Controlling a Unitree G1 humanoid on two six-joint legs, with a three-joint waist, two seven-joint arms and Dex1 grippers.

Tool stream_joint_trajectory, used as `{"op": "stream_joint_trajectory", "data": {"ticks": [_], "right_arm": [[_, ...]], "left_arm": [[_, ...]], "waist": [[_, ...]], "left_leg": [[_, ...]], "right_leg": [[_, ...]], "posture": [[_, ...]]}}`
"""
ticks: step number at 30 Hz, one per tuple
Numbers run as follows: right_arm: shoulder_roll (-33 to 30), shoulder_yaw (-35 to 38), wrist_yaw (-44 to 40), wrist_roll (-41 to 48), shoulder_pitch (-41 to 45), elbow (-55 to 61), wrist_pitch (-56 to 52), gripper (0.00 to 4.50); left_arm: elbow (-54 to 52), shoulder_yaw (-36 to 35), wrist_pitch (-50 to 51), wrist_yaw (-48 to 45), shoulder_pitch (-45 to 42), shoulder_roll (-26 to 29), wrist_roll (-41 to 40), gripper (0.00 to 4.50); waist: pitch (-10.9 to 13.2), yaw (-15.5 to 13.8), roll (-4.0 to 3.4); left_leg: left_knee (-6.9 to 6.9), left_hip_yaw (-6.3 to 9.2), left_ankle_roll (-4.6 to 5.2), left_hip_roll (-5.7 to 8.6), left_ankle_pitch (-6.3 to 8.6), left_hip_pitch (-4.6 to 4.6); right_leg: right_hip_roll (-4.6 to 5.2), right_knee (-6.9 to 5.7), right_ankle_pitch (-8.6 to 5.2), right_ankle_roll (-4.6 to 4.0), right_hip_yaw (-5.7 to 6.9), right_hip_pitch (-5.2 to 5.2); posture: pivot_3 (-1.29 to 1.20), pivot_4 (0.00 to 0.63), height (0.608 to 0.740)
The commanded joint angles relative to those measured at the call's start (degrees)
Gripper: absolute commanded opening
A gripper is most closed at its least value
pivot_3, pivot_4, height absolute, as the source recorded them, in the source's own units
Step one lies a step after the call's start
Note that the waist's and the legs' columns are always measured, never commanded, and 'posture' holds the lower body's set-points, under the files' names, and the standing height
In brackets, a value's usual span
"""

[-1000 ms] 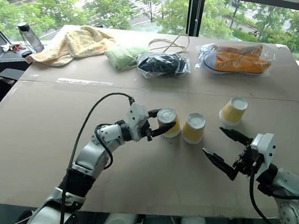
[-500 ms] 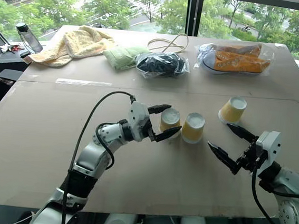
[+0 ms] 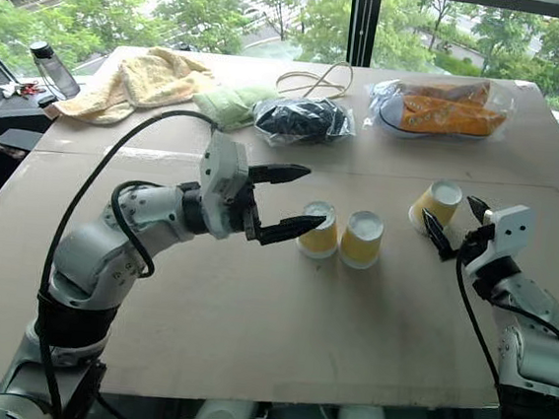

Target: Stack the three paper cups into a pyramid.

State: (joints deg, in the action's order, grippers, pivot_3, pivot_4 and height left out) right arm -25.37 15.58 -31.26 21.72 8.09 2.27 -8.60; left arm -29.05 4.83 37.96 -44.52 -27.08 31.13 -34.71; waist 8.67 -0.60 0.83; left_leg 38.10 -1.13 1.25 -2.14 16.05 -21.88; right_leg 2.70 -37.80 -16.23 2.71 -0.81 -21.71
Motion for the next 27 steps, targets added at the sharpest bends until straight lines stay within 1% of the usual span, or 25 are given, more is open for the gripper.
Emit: {"op": "stream_joint_trajectory", "data": {"ticks": [1,4,7,9,15,25,26,27], "right_arm": [[0.5,0.8,2.2,-0.7,2.8,-2.8,0.9,4.50],[0.9,0.8,2.4,-1.4,5.2,-6.0,2.4,4.50],[0.9,0.3,2.0,-2.1,6.5,-8.5,3.7,4.50],[1.2,0.3,1.8,-2.0,7.4,-9.6,4.1,4.50],[1.5,-0.2,0.7,-2.1,9.3,-11.8,5.7,4.50],[2.7,-1.4,-1.3,-1.5,10.4,-11.9,6.2,4.50],[2.8,-1.5,-1.7,-1.5,10.6,-12.1,6.5,3.92],[2.9,-1.5,-1.8,-1.5,10.8,-12.2,6.7,3.66]], "left_arm": [[-5.2,-2.6,7.1,0.9,-2.1,2.2,-6.8,4.40],[-6.7,-4.3,11.2,3.3,-4.2,2.8,-10.8,4.40],[-7.3,-4.4,12.5,4.8,-5.6,2.8,-11.6,4.40],[-7.7,-3.7,12.0,5.5,-6.1,3.0,-10.5,4.40],[-8.0,-3.3,11.9,5.8,-6.2,3.4,-10.8,4.40],[-8.0,-3.6,11.6,5.7,-6.2,4.1,-11.1,4.40],[-8.0,-3.6,11.6,5.8,-6.2,4.2,-10.9,4.50],[-8.0,-3.8,11.5,5.9,-6.2,4.3,-10.9,4.50]], "waist": [[0.0,0.0,0.01],[0.0,0.1,-0.02],[0.0,0.1,-0.02],[0.0,0.2,-0.02],[0.0,0.6,-0.02],[0.0,1.3,-0.03],[0.0,1.3,-0.03],[0.0,1.3,-0.03]], "left_leg": [[-0.01,0.00,0.00,0.00,0.00,0.00],[-0.01,0.03,-0.01,0.00,-0.01,0.02],[0.02,0.03,0.00,0.01,0.00,0.03],[0.02,0.01,0.00,0.03,0.00,0.04],[-0.01,0.02,-0.18,0.02,-0.11,0.02],[-0.01,0.02,-0.17,0.01,-0.10,0.03],[-0.01,0.01,-0.18,0.01,-0.10,0.03],[-0.01,0.01,-0.18,0.01,-0.10,0.03]], "right_leg": [[0.00,0.00,0.00,0.00,-0.01,0.00],[-0.01,-0.04,0.00,0.00,0.00,0.00],[-0.01,-0.08,0.00,0.00,0.00,0.01],[-0.01,-0.07,0.00,0.00,-0.03,0.01],[-0.02,-0.04,0.00,0.00,-0.09,0.00],[-0.01,-0.05,0.00,0.00,-0.12,0.00],[-0.01,-0.06,0.00,0.00,-0.12,0.00],[-0.01,-0.06,0.00,0.00,-0.12,0.00]], "posture": [[0.00,0.150,0.740],[0.00,0.150,0.740],[0.00,0.150,0.740],[0.00,0.150,0.740],[0.00,0.150,0.740],[0.00,0.150,0.740],[0.00,0.150,0.740],[0.00,0.150,0.740]]}}
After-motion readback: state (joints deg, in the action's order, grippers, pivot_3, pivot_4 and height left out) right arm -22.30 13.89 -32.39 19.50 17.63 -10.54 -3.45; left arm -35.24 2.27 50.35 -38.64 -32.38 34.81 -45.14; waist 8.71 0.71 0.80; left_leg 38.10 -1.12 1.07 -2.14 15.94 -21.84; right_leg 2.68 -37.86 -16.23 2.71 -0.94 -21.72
